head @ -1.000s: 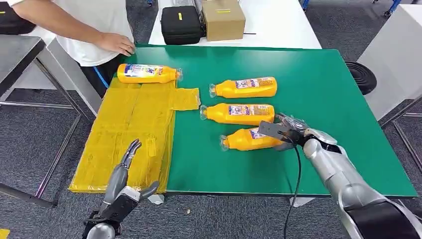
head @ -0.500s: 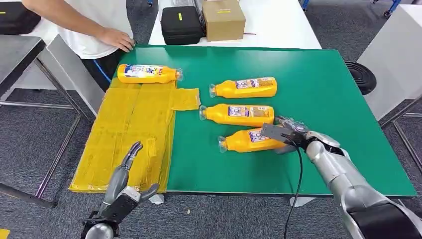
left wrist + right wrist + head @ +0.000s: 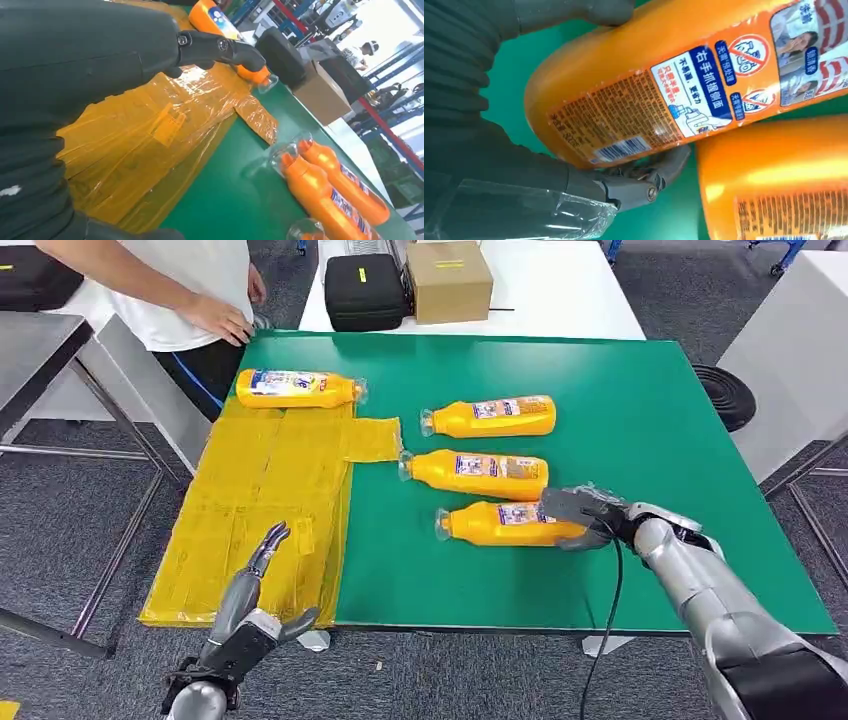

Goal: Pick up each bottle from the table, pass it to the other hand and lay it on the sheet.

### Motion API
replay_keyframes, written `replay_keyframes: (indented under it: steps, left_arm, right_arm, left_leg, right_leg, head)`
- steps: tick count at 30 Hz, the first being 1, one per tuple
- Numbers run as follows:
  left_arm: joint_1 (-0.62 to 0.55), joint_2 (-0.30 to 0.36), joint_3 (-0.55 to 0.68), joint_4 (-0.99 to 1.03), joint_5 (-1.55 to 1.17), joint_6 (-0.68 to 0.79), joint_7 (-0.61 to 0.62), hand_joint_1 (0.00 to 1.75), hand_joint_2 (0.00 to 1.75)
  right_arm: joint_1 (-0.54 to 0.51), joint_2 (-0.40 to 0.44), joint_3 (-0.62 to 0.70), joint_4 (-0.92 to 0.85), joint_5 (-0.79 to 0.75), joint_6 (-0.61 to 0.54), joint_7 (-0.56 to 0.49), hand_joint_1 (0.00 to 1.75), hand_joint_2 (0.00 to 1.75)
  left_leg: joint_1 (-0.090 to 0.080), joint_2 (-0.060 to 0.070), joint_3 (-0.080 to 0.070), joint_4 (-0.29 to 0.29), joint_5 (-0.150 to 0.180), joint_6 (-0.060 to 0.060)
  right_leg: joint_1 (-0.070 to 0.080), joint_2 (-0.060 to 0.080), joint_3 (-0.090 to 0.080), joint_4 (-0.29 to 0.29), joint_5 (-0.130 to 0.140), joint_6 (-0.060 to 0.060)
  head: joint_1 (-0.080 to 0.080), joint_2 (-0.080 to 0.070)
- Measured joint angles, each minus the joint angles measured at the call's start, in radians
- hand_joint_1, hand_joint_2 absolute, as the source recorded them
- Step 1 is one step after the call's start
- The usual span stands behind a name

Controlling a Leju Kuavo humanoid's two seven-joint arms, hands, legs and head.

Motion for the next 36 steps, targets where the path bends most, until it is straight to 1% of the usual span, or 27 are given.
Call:
replay_keyframes:
  steps: [6,16,20,24,26,32,36]
  left_arm:
    - [-0.016,0.004,-0.001,0.021,0.009,-0.010,-0.001,0.00,1.75]
    - [-0.034,0.008,-0.002,0.044,0.021,-0.018,-0.002,0.00,1.75]
    - [-0.039,0.009,-0.005,0.048,0.028,-0.019,-0.002,0.00,1.75]
    - [-0.032,0.010,-0.006,0.047,0.038,-0.017,-0.002,0.00,1.75]
    - [-0.024,0.010,-0.006,0.045,0.039,-0.016,-0.002,0.00,1.75]
    - [-0.018,0.010,-0.006,0.043,0.040,-0.015,-0.002,0.00,1.75]
    - [-0.010,0.010,-0.001,0.038,0.072,0.000,-0.008,0.00,1.75]
  right_arm:
    - [0.000,-0.023,0.037,-0.005,-0.029,0.023,-0.007,1.75,1.75]
    - [-0.007,-0.032,0.085,-0.005,-0.040,0.031,-0.008,1.75,1.75]
    - [0.001,-0.031,0.087,-0.005,-0.061,-0.002,-0.010,1.75,1.75]
    - [0.060,-0.025,0.066,-0.052,-0.126,-0.112,-0.037,1.75,1.75]
    - [0.101,-0.021,0.044,-0.090,-0.145,-0.146,-0.048,1.75,1.75]
    - [0.159,-0.014,0.006,-0.165,-0.158,-0.157,-0.048,1.75,1.75]
    - [0.233,0.003,-0.040,-0.239,-0.197,-0.195,-0.149,1.75,1.75]
  left_leg:
    - [0.000,0.000,0.001,0.000,0.000,0.000]
    - [0.000,0.000,0.001,0.000,0.000,0.000]
    - [0.000,0.000,0.002,0.000,0.000,0.000]
    - [0.000,0.000,0.002,0.000,0.000,0.000]
    - [0.000,0.000,0.002,0.000,0.000,0.000]
    - [0.000,0.000,0.002,0.000,0.000,0.000]
    - [0.000,0.000,0.000,0.000,0.000,0.000]
  right_leg:
    - [0.000,0.000,0.001,0.000,0.000,0.000]
    - [0.000,0.000,0.001,0.000,0.000,0.000]
    - [0.000,0.000,0.002,0.000,0.000,0.000]
    - [0.000,0.001,0.002,0.000,0.000,0.000]
    - [0.000,0.000,0.002,0.000,0.000,0.000]
    - [0.000,0.000,0.002,0.000,0.000,0.000]
    - [0.000,0.000,0.002,0.001,0.000,0.000]
  head:
    - [0.000,0.000]
    - [0.000,0.000]
    - [0.000,0.000]
    - [0.000,0.000]
    - [0.000,0.000]
    - [0.000,0.000]
    - [0.000,0.000]
